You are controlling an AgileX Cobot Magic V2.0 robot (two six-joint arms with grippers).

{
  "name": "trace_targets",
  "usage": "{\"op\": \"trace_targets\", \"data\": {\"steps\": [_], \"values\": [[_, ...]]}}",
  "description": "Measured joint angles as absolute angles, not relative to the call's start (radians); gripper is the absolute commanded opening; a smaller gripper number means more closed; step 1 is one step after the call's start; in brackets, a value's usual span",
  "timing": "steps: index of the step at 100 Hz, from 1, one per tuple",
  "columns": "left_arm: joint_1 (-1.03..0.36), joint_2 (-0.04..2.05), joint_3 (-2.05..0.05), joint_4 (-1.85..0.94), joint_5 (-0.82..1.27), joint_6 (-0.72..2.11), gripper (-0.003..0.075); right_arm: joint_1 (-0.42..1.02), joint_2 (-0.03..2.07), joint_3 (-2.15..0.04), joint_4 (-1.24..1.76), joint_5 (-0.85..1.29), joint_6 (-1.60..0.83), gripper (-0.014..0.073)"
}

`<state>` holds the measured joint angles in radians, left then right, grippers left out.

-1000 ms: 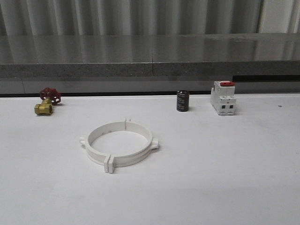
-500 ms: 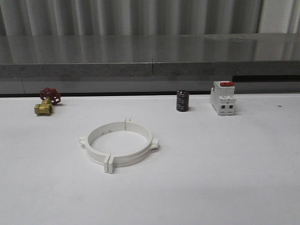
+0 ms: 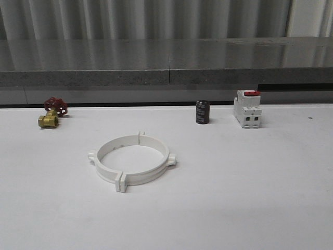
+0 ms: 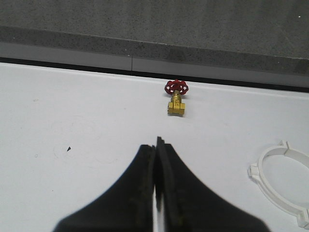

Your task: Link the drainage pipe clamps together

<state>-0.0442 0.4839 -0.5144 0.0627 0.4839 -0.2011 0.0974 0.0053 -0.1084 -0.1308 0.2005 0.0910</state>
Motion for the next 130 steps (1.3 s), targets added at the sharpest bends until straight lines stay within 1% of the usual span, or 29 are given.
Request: {"op": "trace_targets", "data": {"steps": [21,38,130], "values": [[-0.044,0.484,-0.514,0.063,0.484,-0.201,-0.002,0.019,-0.011,-0.007,-0.106,0.091,0.111,-0.0067],[-0.044,0.484,-0.514,0.063,0.484,-0.201,-0.002,0.013,-0.011,0.027,-0.082,0.037,0.112,-0.0067],[-0.044,0.484,-0.514,0.063,0.484,-0.201,-0.002,0.017,-0.011,0.029,-0.077,0.022,0.116,-0.0067]]}}
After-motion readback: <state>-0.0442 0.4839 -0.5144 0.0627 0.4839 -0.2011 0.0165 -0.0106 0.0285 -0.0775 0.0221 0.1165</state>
